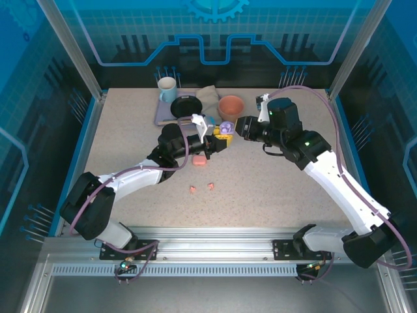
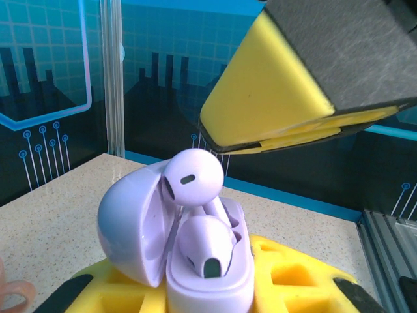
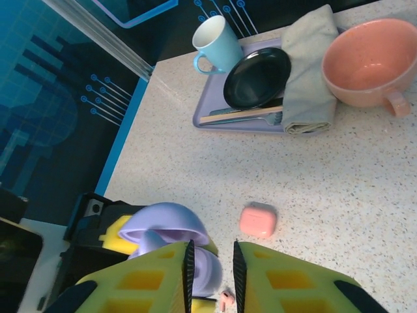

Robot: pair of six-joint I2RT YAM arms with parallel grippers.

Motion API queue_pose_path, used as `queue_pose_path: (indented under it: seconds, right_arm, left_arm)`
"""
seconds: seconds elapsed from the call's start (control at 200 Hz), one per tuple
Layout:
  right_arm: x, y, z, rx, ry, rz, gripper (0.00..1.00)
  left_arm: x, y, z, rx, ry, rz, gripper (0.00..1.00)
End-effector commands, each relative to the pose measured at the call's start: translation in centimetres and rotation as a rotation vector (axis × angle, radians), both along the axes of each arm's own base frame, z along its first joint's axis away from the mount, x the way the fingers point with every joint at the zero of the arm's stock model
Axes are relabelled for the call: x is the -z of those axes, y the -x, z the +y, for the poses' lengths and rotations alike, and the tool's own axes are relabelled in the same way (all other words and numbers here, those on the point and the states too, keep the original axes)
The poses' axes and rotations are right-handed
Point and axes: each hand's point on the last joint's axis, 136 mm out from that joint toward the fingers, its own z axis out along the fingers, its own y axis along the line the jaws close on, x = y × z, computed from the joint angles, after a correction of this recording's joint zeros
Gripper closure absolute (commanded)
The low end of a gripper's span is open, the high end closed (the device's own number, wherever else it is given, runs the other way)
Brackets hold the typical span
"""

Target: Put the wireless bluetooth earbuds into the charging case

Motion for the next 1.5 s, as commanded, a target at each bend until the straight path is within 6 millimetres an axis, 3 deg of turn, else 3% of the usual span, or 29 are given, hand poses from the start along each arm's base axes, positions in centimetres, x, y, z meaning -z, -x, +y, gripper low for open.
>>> queue_pose_path:
  seconds: [0.0,0.345,0.525,0.675,0.855,0.985,1.156,1.356,1.496]
  right_arm:
    - [-0.9,0.2,0.9,-0.034,0.017,-0.019,0.75]
    - [0.9,0.9,1.8,-0.077,0.066,0.025,0.78]
    - [0.4,2.1,1.3,-0.087,0.072,0.025,0.79]
    - [-0.1,3.1,-0.5,-0.033,0.087,0.013,0.77]
    - [-1.1,3.3,-0.9,-0.016,0.072,0.000,0.69]
    - [-1.2,2.9,-0.7,-0.016,0.086,0.001,0.65]
    - [-1.8,2.0,-0.4,-0.019,0.107,-0.019,0.50]
    - [-2.1,-0.8,-0.3,0.001,0.169,0.009,0.50]
    - [-0.7,-2.9,0.4,-0.023,0.234,0.096,0.51]
  left_arm:
    - [-1.5,1.0,0.0,0.029,0.015,-0.054,1.00]
    - [-1.7,0.9,-0.1,0.031,0.019,-0.060,1.00]
    - [-1.7,0.9,-0.1,0.033,0.018,-0.067,1.00]
    - [-1.7,1.5,-0.2,0.059,0.017,-0.087,1.00]
    - [-1.5,2.0,-0.1,0.078,0.006,-0.104,1.00]
    - [-1.8,2.2,-0.1,0.088,0.009,-0.112,1.00]
    - [-1.7,2.4,-0.2,0.103,0.009,-0.104,1.00]
    - [-1.4,2.6,-0.3,0.122,-0.004,-0.095,1.00]
    - [-1.4,2.7,-0.3,0.125,-0.011,-0.099,1.00]
